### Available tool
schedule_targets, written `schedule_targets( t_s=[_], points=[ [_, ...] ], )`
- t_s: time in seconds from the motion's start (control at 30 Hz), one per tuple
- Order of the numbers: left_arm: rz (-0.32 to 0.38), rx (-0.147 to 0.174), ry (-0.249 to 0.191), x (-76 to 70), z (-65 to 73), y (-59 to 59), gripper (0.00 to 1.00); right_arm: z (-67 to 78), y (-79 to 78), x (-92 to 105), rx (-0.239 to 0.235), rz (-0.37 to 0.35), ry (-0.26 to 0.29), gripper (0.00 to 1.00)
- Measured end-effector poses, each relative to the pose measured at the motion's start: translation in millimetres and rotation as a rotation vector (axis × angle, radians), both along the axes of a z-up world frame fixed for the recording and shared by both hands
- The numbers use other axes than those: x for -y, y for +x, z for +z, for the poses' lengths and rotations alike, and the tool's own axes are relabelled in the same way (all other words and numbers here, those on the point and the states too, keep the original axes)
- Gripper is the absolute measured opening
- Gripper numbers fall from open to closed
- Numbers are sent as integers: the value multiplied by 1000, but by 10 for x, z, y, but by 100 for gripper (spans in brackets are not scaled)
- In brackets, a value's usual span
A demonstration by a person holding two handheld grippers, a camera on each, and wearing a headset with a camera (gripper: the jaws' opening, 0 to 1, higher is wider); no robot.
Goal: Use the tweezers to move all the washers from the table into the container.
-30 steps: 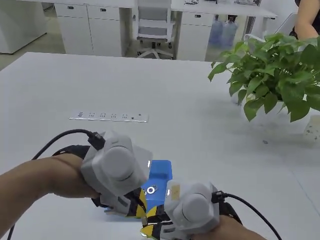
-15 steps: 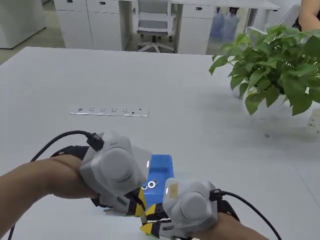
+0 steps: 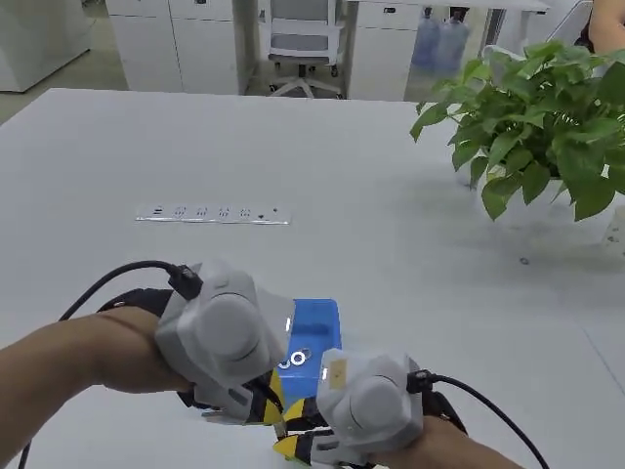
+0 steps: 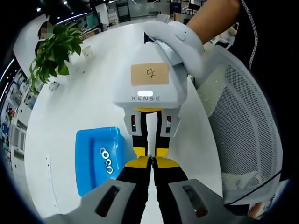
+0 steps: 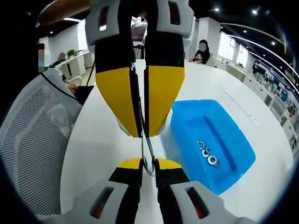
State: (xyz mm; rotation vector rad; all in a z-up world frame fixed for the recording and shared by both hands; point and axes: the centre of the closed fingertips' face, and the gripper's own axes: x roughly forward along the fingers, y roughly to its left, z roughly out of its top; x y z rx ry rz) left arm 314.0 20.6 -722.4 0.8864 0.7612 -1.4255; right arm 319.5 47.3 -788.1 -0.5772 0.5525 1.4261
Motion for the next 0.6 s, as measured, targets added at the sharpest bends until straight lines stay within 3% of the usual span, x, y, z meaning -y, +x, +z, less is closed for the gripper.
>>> schedule_targets(
  t_s=[0.6],
  points=[
    [19,-24,-5,24,-22,84,6,3,26,28,-26,-23,17,13]
  ],
)
